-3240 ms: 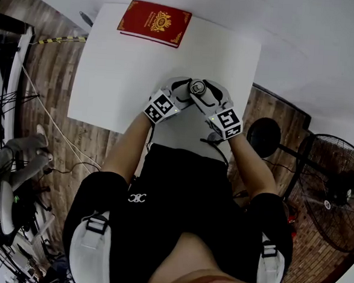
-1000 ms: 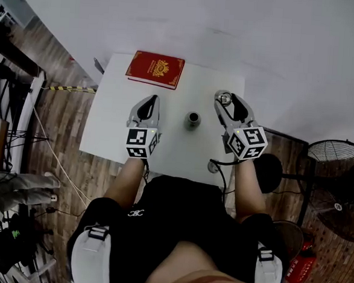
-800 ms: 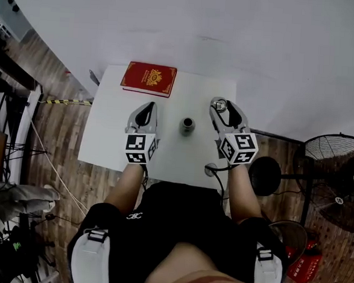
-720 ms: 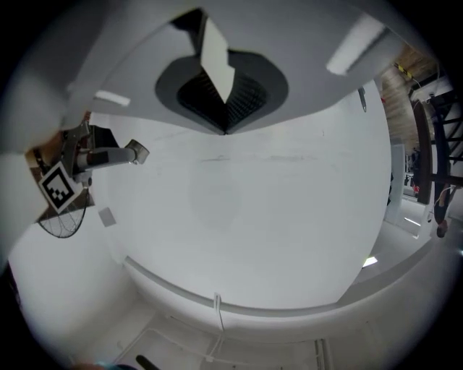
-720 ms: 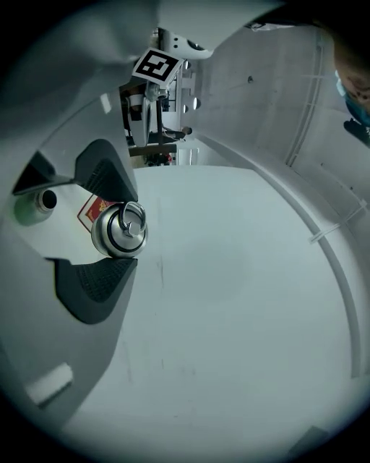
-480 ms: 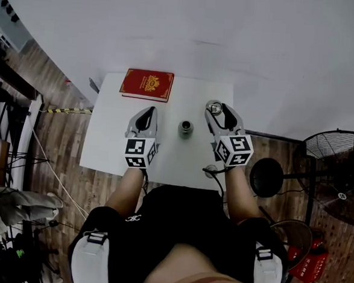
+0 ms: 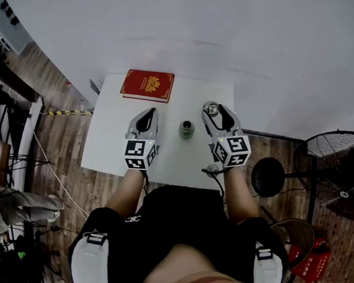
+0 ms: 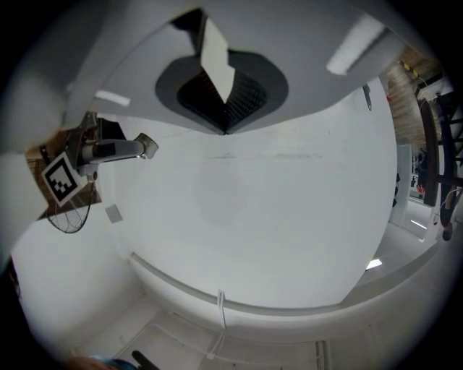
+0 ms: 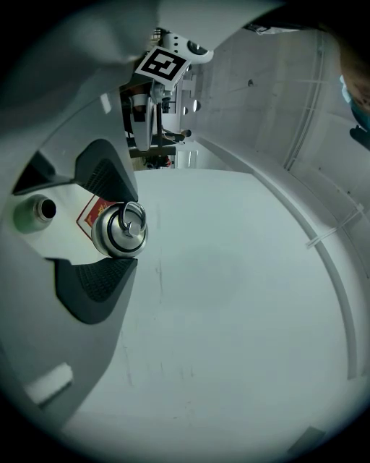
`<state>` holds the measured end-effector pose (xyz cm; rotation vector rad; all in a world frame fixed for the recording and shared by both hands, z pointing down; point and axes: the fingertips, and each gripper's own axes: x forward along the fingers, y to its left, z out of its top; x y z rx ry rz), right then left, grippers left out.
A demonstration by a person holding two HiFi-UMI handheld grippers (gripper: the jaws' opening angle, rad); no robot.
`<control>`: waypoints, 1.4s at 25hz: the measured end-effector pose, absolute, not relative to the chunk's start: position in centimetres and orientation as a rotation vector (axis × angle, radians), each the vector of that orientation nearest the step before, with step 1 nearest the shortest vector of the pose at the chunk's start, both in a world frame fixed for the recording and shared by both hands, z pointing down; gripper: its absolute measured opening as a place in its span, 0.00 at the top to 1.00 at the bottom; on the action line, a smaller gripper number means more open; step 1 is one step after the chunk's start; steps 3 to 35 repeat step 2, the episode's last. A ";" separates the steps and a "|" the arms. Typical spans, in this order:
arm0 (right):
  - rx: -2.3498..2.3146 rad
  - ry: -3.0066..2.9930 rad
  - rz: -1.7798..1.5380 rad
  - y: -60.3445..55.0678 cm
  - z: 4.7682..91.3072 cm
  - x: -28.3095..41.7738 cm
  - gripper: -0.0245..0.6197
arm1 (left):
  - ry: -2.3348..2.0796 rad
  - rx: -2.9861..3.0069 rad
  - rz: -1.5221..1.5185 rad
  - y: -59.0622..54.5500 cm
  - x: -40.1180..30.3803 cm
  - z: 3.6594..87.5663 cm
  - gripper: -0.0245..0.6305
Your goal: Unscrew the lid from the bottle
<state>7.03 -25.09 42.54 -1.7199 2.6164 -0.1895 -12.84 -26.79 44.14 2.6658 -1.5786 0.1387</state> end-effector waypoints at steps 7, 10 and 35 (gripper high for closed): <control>-1.718 2.621 -0.187 -24.8 42.3 6.7 0.58 | -1.576 2.666 0.136 -26.6 -13.1 43.7 0.88; -1.718 2.621 -0.187 -24.8 42.3 6.7 0.58 | -1.576 2.666 0.136 -26.6 -13.1 43.7 0.88; -1.718 2.621 -0.187 -24.8 42.3 6.7 0.58 | -1.576 2.666 0.136 -26.6 -13.1 43.7 0.88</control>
